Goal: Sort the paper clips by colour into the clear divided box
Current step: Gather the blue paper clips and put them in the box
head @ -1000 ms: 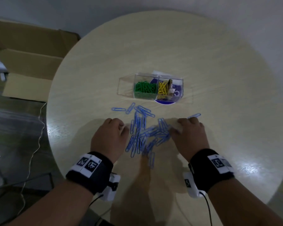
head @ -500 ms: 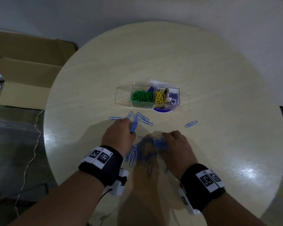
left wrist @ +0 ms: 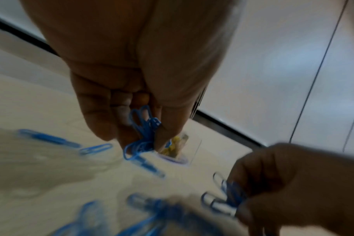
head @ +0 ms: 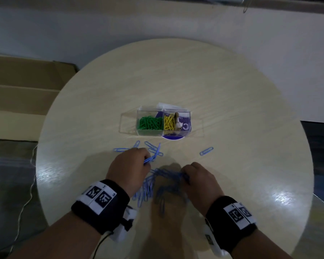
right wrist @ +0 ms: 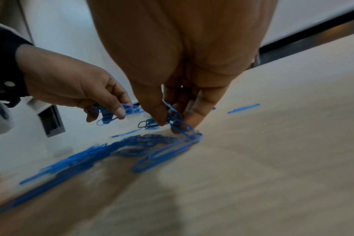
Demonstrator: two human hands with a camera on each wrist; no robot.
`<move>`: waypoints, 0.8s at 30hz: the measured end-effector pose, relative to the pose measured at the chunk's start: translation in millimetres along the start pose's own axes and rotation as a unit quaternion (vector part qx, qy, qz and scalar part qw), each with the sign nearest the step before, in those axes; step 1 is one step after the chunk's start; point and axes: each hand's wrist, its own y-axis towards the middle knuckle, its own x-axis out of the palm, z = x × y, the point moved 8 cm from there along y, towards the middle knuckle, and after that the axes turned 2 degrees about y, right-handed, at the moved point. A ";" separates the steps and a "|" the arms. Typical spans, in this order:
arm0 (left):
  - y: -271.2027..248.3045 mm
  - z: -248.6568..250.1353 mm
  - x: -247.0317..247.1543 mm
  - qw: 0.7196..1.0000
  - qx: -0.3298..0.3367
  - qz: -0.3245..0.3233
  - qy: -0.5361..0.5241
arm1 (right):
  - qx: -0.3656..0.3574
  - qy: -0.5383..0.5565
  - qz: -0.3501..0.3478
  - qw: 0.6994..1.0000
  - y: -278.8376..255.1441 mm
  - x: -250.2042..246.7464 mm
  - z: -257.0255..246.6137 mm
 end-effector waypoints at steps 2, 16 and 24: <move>7.2 16.4 -17.4 0.996 0.001 0.040 -0.078 | 0.007 0.038 0.019 0.999 -0.9 -10.5 7.2; 120.1 90.7 -20.5 0.997 -0.016 0.002 -0.075 | 0.016 0.045 0.176 0.983 3.6 -91.2 45.1; 109.8 51.6 -36.7 0.941 -0.068 0.123 -0.309 | 0.043 0.058 0.171 0.983 33.7 -115.3 32.3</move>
